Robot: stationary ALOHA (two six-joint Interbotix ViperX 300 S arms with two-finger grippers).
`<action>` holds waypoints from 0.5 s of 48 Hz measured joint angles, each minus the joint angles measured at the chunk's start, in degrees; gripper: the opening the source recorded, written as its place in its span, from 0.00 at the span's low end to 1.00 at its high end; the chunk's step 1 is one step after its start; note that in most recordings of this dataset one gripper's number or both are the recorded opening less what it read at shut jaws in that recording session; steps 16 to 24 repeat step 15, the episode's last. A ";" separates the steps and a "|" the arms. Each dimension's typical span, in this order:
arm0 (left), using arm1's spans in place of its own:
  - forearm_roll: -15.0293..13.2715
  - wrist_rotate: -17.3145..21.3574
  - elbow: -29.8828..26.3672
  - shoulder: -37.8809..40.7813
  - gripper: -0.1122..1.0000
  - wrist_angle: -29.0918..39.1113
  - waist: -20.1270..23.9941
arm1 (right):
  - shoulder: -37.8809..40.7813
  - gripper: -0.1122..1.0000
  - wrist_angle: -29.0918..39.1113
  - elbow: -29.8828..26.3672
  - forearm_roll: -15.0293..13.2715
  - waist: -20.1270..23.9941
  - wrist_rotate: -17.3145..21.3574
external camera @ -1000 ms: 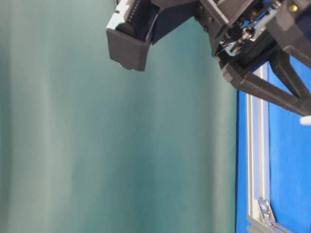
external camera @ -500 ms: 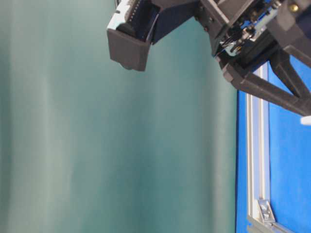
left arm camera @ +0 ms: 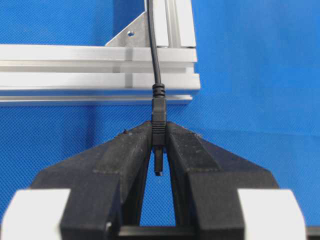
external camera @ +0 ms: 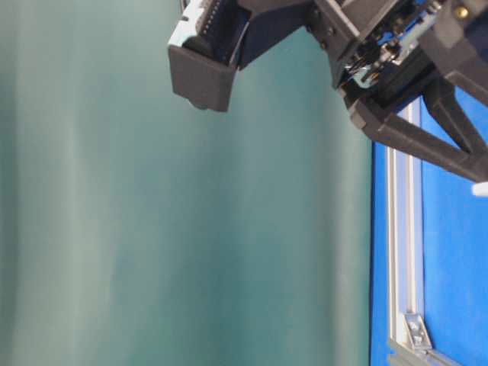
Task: Insert the wire through the string loop located in the center.
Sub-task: 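Open the right gripper and pull the cable leftward with the left gripper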
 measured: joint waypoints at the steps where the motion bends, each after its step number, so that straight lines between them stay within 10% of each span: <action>1: 0.00 0.00 0.00 0.00 0.33 0.00 0.00 | 0.09 0.89 0.00 0.09 0.09 0.09 0.00; 12: 0.00 -0.09 -0.09 0.00 0.89 0.44 0.00 | 0.00 0.89 0.00 0.00 0.00 0.00 0.00; 24: 0.00 -0.18 -0.09 0.00 0.91 0.53 -0.09 | 0.00 0.89 0.00 0.00 0.00 0.00 0.00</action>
